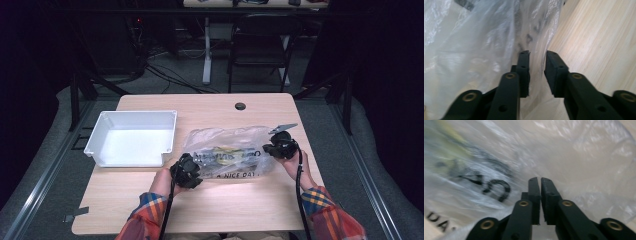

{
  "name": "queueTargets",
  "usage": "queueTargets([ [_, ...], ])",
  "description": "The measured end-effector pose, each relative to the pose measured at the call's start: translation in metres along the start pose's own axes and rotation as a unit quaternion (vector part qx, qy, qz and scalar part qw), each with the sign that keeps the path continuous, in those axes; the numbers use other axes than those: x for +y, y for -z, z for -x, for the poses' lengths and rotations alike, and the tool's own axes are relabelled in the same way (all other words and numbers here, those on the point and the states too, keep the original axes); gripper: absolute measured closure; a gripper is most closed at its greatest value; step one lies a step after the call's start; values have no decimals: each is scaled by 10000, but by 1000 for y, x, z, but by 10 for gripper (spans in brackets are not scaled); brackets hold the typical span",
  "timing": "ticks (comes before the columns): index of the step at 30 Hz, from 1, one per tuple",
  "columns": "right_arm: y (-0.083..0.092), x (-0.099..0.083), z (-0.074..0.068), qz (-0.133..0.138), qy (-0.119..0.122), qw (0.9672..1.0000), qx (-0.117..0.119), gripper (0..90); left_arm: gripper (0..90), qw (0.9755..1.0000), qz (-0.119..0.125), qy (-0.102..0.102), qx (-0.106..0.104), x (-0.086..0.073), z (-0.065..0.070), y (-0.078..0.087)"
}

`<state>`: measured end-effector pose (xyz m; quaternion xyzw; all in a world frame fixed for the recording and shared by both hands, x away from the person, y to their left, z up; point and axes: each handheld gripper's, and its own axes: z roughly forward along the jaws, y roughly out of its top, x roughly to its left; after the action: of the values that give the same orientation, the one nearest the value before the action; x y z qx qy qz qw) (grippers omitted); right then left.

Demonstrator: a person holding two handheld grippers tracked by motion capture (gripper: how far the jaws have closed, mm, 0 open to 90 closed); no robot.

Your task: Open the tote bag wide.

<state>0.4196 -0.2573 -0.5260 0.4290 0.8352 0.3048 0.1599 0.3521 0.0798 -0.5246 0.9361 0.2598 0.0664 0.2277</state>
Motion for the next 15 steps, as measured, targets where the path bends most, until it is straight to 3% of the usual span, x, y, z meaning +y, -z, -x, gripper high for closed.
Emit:
queueTargets([
  [1, 7, 2, -4, 105, 111, 9998, 154, 765, 590, 9996, 254, 112, -43, 4, 1, 10],
  [2, 10, 2, -6, 155, 164, 9996, 148, 728, 574, 9991, 410, 133, -45, 6, 3, 15],
  [4, 18, 2, -10, 192, 297, 9987, 355, 666, 525, 9975, 665, 237, -19, 9, 4, 25],
  [8, 31, 2, -24, 304, 669, 9954, 616, 546, 478, 9915, 1131, 480, 433, 17, 2, 37],
  [10, 34, 1, -33, 290, 853, 9936, 674, 498, 447, 9893, 1187, 546, 651, 22, -1, 36],
  [13, 32, -2, -48, 147, 1167, 9910, 633, 446, 411, 9892, 1015, 561, 891, 30, -7, 22],
  [15, 26, -4, -52, 66, 1225, 9906, 600, 426, 390, 9892, 903, 572, 1006, 33, -12, 12],
])
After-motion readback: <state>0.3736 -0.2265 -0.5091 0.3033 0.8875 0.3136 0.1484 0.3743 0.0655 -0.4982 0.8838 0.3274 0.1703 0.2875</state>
